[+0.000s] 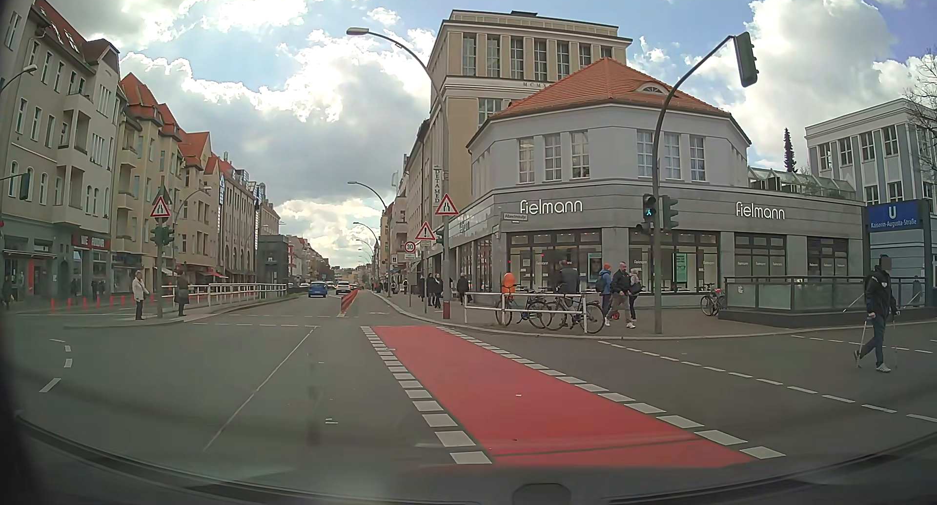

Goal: Follow the waypoints while adhering to traffic rules and regulations

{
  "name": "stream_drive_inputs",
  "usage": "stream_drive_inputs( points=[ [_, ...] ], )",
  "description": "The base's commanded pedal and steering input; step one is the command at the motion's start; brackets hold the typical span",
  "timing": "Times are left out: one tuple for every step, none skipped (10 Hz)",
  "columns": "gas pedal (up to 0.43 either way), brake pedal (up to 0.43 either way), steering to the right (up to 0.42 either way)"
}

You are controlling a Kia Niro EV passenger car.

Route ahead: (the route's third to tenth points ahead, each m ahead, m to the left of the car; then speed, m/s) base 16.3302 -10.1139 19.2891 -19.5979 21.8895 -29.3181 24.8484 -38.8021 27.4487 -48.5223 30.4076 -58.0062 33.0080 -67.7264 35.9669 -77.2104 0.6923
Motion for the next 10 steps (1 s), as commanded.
stream_drive_inputs(
  points=[
    [0.0,0.238,0.216],
    [0.0,0.238,0.238],
    [0.0,0.232,0.263],
    [0.0,0.232,0.285],
    [0.0,0.226,0.314],
    [0.0,0.22,0.34],
    [0.0,0.22,0.378],
    [0.0,0.22,0.401],
    [0.0,0.22,0.434],
    [0.0,0.213,0.472]
  ],
)
